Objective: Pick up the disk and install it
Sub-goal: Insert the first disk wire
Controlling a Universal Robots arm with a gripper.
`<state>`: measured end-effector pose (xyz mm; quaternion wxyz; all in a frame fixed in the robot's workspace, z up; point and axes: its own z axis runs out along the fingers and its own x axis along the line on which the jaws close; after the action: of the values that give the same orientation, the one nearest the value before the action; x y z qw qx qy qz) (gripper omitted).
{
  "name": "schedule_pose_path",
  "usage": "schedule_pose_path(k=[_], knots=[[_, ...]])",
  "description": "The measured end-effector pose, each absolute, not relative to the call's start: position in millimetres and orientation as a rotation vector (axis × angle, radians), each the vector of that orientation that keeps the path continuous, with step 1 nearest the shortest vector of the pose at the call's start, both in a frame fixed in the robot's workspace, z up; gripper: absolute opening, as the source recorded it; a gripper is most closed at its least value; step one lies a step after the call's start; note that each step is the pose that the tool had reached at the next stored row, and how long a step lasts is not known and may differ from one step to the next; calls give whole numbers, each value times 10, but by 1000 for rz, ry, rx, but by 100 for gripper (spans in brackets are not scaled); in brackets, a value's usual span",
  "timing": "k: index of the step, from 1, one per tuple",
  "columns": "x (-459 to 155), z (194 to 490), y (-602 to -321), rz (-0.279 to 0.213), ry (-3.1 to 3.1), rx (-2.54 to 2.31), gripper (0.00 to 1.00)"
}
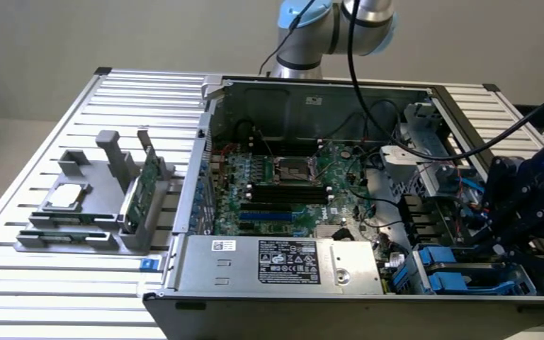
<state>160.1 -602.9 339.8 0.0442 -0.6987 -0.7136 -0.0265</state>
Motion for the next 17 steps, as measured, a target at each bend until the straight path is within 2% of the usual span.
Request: schedule_pose_path(k=[8, 17], knots=[[1604, 3385, -6020, -51, -2172, -2140, 16], [1625, 3379, -6019, -43, -2168, -2144, 16]])
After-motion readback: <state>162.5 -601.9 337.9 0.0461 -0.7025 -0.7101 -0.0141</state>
